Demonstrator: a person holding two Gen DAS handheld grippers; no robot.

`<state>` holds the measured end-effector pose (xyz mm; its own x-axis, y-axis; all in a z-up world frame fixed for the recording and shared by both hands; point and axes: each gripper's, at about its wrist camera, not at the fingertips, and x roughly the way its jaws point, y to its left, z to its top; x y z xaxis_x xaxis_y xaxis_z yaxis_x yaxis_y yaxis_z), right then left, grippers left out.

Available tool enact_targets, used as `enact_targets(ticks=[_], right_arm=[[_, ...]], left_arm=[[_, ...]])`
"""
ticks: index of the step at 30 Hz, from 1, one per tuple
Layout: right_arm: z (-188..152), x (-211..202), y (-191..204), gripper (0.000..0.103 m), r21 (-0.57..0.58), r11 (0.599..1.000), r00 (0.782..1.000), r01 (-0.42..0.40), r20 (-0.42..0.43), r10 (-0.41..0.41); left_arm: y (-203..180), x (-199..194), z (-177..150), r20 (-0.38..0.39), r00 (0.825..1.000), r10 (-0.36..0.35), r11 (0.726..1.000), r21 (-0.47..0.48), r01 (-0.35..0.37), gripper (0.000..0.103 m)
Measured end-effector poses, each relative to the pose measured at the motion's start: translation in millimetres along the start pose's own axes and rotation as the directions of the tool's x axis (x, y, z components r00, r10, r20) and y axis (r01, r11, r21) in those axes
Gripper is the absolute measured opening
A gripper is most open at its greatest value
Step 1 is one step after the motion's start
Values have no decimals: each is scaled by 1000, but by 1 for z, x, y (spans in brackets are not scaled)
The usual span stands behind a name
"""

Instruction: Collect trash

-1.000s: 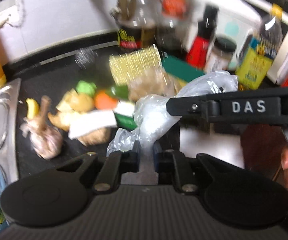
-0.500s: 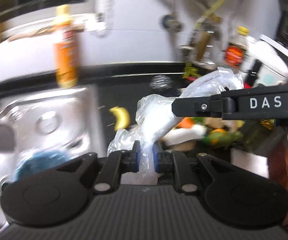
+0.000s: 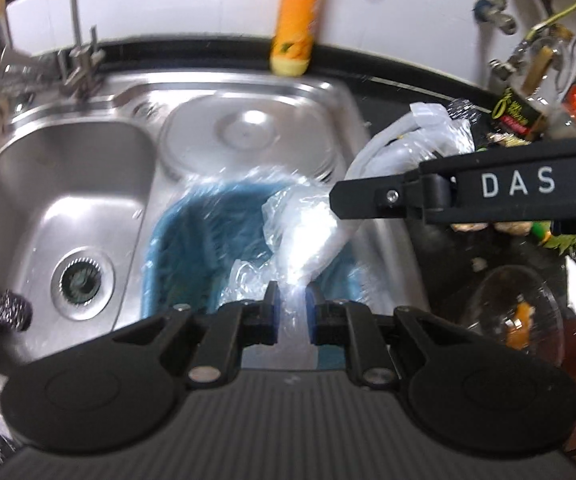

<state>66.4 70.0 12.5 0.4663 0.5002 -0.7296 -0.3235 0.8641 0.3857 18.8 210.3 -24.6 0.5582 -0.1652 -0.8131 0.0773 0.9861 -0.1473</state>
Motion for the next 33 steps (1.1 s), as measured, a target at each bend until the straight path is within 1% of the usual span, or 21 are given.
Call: enact_targets(ticks=[1, 4, 5, 6, 7, 8, 9, 10, 11, 12, 13, 15, 21, 25, 33], right_arm=[[-1, 6, 3, 21, 0, 1000, 1000, 3, -12, -3], [-3, 19, 5, 27, 8, 1000, 999, 6, -39, -5], [-4, 21, 6, 33, 11, 1000, 999, 4, -45, -3], [-4, 23, 8, 41, 12, 1000, 999, 1, -49, -1], [-3, 23, 8, 46, 11, 1000, 999, 0, -50, 0], [-2, 24, 10, 61, 7, 1000, 999, 5, -50, -5], [-1, 24, 12, 79, 8, 1000, 999, 9, -50, -9], [-2, 23, 13, 86, 10, 1000, 999, 10, -42, -9], [1, 23, 13, 94, 11, 1000, 999, 8, -35, -8], [1, 24, 14, 97, 13, 1000, 999, 10, -31, -10], [1, 23, 14, 98, 17, 1000, 999, 10, -32, -10], [1, 21, 14, 102, 27, 1000, 999, 9, -31, -8], [-6, 16, 14, 103, 19, 1000, 999, 21, -29, -21], [-7, 7, 11, 103, 23, 999, 999, 31, -12, -31], [-15, -21, -7, 103, 67, 995, 996, 78, 40, -81]], left_arm=[[2, 2, -1, -8, 1000, 0, 1000, -2, 0, 13], [10, 6, -4, -25, 1000, -2, 1000, -4, 2, 14], [12, 7, -4, -28, 1000, -3, 1000, -4, 3, 15], [13, 8, -5, -30, 1000, 1, 1000, -4, -1, 18], [14, 8, -5, -30, 1000, 6, 1000, -3, -6, 26], [14, 9, -5, -31, 999, 10, 1000, 0, -10, 34], [15, 9, -6, -29, 999, 14, 1000, 3, -14, 58], [15, 9, -7, -24, 999, 23, 1000, 7, -23, 75], [15, 9, -7, -16, 999, 34, 999, 11, -34, 82], [14, 7, -7, -9, 999, 39, 999, 15, -39, 90], [14, 6, -7, -4, 999, 42, 999, 20, -42, 96], [13, 6, -7, -1, 999, 40, 999, 20, -40, 101], [6, 3, -1, 16, 999, 29, 999, 30, -29, 103], [-2, 0, 1, 25, 999, 21, 999, 44, -22, 103], [-26, -4, 8, 50, 998, -33, 995, 98, 28, 103]])
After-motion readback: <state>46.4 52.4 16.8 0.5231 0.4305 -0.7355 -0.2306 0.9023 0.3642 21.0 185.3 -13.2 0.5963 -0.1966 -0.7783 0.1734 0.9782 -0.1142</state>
